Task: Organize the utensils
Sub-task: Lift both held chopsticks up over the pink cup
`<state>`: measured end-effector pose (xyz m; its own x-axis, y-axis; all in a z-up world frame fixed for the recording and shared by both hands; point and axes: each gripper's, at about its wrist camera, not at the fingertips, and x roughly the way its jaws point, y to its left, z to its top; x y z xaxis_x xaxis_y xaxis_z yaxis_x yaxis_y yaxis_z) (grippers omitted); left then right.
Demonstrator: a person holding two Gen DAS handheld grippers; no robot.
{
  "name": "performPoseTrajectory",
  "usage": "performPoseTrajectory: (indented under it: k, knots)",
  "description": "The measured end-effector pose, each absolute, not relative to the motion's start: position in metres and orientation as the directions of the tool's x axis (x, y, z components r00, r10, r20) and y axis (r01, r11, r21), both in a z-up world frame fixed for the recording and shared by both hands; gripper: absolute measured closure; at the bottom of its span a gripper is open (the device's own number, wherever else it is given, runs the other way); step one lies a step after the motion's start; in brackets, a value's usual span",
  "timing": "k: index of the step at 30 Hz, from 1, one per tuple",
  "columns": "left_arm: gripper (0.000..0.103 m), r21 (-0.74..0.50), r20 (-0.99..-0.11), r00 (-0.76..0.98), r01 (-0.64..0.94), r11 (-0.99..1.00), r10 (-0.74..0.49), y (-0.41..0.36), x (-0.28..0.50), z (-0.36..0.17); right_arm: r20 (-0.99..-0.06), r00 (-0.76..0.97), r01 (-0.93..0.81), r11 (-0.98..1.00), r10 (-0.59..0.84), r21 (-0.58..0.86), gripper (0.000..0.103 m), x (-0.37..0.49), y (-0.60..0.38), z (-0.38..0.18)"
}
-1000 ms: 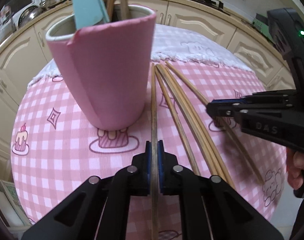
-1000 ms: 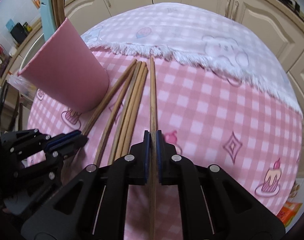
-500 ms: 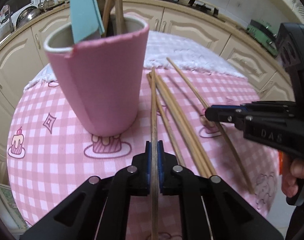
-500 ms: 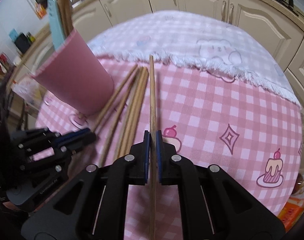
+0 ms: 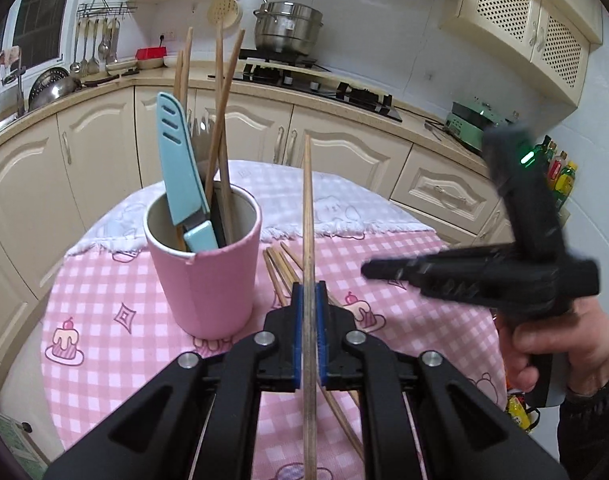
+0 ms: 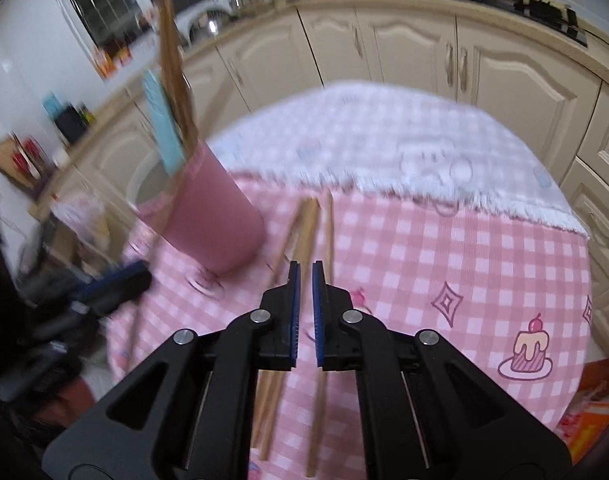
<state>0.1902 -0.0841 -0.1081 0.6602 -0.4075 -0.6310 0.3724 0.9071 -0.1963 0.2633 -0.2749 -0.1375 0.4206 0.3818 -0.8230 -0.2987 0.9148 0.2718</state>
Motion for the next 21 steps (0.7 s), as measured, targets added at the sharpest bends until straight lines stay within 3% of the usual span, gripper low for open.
performPoseTrajectory:
  k: [5, 7, 11, 12, 15, 21]
  knots:
    - [0.098, -0.198, -0.643, 0.655, 0.360, 0.912, -0.398, -0.085, 0.191, -0.113, -0.882, 0.365, -0.293, 0.936, 0.299, 0.197, 0.090, 0.270, -0.261, -0.167]
    - [0.098, -0.201, -0.644, 0.654, 0.355, 0.913, -0.397, -0.079, 0.188, -0.114, -0.891, 0.346, -0.297, 0.935, 0.294, 0.193, 0.081, 0.273, -0.257, -0.173]
    - [0.098, -0.198, -0.642, 0.661, 0.346, 0.917, -0.388, -0.076, 0.185, -0.114, -0.903, 0.343, -0.315, 0.937, 0.260, 0.150, 0.075, 0.276, -0.247, -0.177]
    - [0.098, -0.198, -0.641, 0.663, 0.344, 0.918, -0.386, -0.075, 0.186, -0.114, -0.906, 0.351, -0.330, 0.937, 0.236, 0.116, 0.076, 0.276, -0.242, -0.178]
    - [0.098, -0.194, -0.633, 0.674, 0.338, 0.921, -0.381, -0.072, 0.185, -0.113, -0.909, 0.381, -0.349, 0.937, 0.167, 0.026, 0.092, 0.275, -0.234, -0.179]
    - [0.098, -0.188, -0.575, 0.720, 0.347, 0.919, -0.390, -0.066, 0.174, -0.099, -0.847, 0.417, -0.316, 0.926, 0.329, 0.205, 0.096, 0.271, -0.260, -0.159]
